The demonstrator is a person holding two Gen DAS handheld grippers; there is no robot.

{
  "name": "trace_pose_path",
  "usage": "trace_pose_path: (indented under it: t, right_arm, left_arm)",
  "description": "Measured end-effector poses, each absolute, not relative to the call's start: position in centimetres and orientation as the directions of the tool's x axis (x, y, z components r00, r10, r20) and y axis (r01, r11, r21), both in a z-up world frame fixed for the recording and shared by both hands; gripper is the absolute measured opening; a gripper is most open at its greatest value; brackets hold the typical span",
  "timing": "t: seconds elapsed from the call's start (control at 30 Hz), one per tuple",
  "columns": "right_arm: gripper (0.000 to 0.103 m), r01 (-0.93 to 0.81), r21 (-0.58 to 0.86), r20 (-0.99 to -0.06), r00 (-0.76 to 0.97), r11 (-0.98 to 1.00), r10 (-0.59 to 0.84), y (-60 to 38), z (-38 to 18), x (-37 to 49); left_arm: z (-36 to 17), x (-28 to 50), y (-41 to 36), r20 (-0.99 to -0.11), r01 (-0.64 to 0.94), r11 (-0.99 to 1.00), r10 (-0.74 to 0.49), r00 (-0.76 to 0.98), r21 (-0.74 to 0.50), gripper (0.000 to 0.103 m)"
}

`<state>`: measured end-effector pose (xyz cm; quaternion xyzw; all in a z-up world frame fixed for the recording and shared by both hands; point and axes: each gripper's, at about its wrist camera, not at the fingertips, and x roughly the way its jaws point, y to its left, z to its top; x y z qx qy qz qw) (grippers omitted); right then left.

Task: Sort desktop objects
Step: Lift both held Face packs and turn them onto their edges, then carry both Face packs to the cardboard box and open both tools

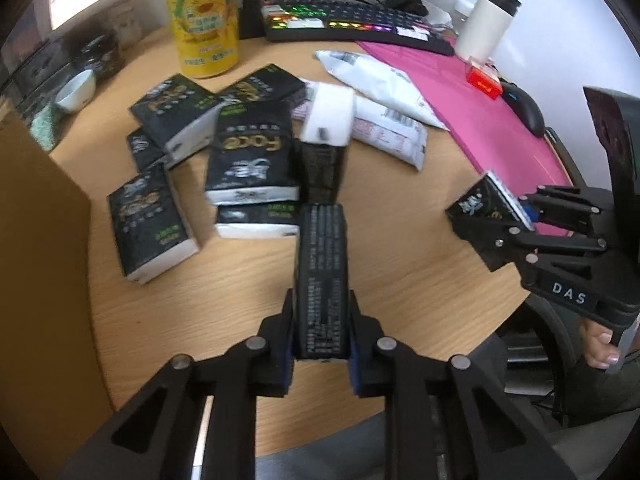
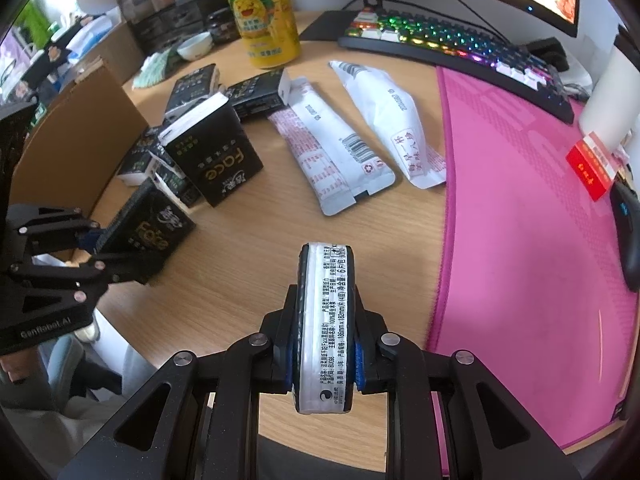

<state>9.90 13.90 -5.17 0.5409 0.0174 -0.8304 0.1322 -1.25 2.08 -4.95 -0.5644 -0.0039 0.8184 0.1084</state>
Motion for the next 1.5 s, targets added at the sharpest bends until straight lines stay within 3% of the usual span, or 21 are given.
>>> trace_pose_path:
  t: [0.13,0.23,0.67,0.77,1.13,1.17,1.2,1.23,1.5]
  right_arm:
    - [0.024,0.232,0.126,-0.903,-0.375,-0.964,-0.209,14.0,-5.2,9.6]
    - [0.032,0.235,0.125,-0.904,-0.373,-0.964,-0.208,13.9,-5.1,9.7]
    - [0.033,0.235,0.136,-0.906,-0.363,-0.962,-0.217,14.2,-5.0,10.4]
    - [0.033,0.238,0.140,-0.904,-0.364,-0.961,-0.222,14.2,-4.9,10.5]
    - [0.033,0.230,0.141,-0.905,-0.364,-0.963,-0.220,14.7,-4.9,10.3]
    - [0.033,0.230,0.141,-0.905,-0.364,-0.963,-0.219,14.7,-4.9,10.3]
    - [0.032,0.233,0.143,-0.906,-0.361,-0.962,-0.223,14.7,-5.0,10.2]
    - [0.024,0.236,0.151,-0.903,-0.361,-0.960,-0.231,14.7,-4.9,10.2]
    - [0.020,0.266,0.137,-0.897,-0.374,-0.954,-0.233,14.2,-3.4,10.2]
  left_arm:
    - [-4.7,-1.0,1.7,-0.920,-0.165,-0.977,0.188,-0.345,-0.138,0.022]
    - [-4.7,-1.0,1.6,-0.918,-0.160,-0.976,0.195,-0.345,-0.147,0.022]
    - [-4.4,-1.0,1.8,-0.916,-0.157,-0.975,0.203,-0.345,-0.157,0.023]
    - [-4.2,-1.1,1.9,-0.913,-0.158,-0.974,0.210,-0.351,-0.163,0.036]
    - [-4.7,-1.5,2.4,-0.922,-0.166,-0.977,0.183,-0.340,-0.133,0.037]
    - [-4.7,-1.5,2.4,-0.922,-0.170,-0.977,0.184,-0.341,-0.132,0.035]
    - [-4.7,-1.4,2.5,-0.922,-0.175,-0.976,0.187,-0.340,-0.133,0.027]
    - [-4.7,-1.4,2.5,-0.922,-0.181,-0.974,0.192,-0.335,-0.137,0.023]
    - [-2.8,-0.6,1.5,-0.906,-0.193,-0.967,0.229,-0.355,-0.169,0.020]
